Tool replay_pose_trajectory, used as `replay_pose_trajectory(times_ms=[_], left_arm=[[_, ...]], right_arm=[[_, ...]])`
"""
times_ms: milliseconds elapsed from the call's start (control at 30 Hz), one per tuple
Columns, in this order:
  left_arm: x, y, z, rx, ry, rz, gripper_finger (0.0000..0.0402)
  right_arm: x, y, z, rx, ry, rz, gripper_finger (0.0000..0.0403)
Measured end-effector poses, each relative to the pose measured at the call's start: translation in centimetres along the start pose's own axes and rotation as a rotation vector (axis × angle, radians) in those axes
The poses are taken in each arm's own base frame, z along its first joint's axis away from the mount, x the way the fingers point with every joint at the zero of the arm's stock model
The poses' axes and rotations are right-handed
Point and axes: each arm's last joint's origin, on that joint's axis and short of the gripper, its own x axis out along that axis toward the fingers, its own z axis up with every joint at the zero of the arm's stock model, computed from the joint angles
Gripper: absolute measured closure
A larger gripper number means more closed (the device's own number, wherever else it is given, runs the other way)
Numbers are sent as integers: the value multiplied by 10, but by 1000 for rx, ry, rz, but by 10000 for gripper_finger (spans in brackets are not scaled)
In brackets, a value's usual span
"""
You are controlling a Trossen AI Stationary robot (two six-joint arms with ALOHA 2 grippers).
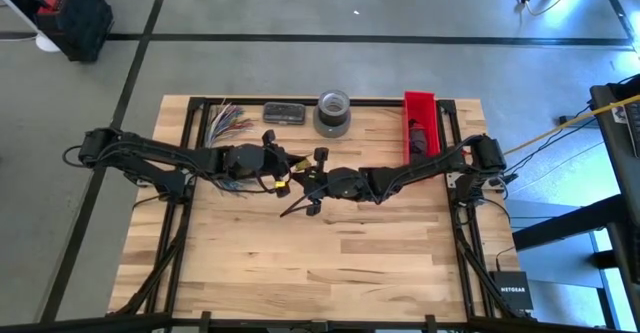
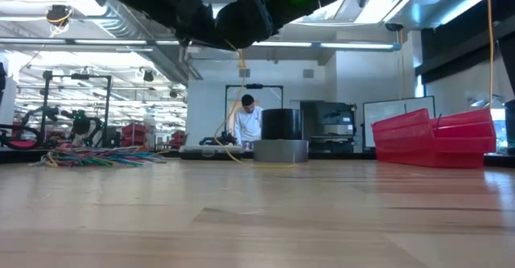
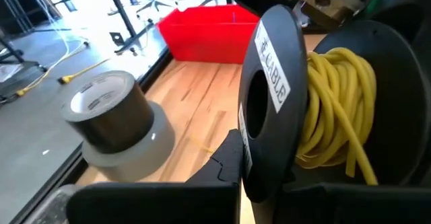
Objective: Coil cords
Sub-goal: Coil the yellow wire onto the spool
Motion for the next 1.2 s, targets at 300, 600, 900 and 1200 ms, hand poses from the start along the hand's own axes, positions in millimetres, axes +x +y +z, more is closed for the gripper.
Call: replay_pose_trajectory(times_ms=[300,600,900,1200], left_arm=[[-9,2,7,0,-40,-12,402],[-12,-1,13,2,-91,-50,402],[-13,-5,14,11,-105,-73,402],[-17,-4,19,2,-133,-79,401]], right_arm=[[-5,1,-1,-99,98,-97,393],[-9,9,9,-46,-31,23,393],[-11,9,4,-91,68,-25,393],[-12,10,-11,-52,213,-173,361]])
